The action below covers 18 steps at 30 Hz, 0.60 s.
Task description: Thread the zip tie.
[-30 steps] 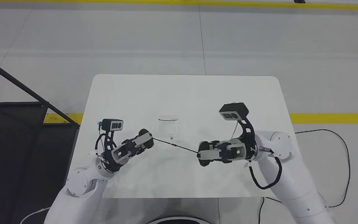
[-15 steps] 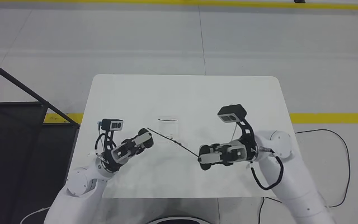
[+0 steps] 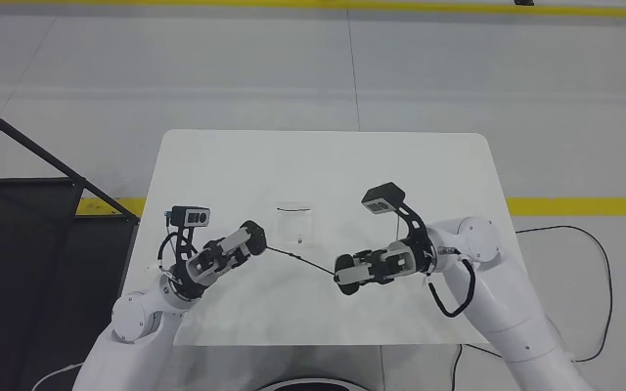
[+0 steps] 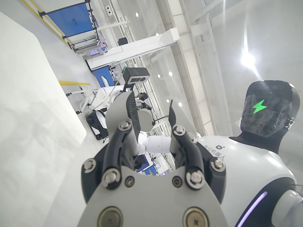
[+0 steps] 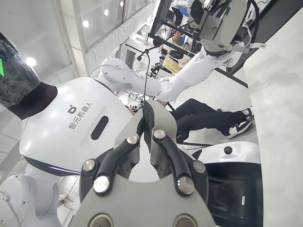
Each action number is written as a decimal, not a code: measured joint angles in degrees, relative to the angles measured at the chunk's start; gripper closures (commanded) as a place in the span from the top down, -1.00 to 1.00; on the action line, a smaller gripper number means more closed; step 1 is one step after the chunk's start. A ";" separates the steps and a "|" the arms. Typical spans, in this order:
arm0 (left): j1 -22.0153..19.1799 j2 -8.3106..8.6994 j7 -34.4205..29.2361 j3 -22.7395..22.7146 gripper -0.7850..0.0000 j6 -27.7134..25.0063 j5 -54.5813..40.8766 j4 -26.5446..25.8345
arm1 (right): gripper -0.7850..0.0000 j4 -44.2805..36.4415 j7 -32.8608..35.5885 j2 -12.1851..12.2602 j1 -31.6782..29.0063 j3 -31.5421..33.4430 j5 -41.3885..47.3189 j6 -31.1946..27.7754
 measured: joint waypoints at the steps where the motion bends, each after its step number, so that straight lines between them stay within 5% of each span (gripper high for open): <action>1: 0.02 0.00 -0.06 0.01 -0.15 -0.07 -0.01 -0.01 | -1.00 0.13 -0.04 -0.03 0.12 -0.11 -0.02 -0.04; 18: 0.09 0.13 -0.83 0.28 -0.33 -0.27 0.17 -0.21 | -1.00 2.38 -1.19 -0.16 1.20 -0.60 -1.14 -1.19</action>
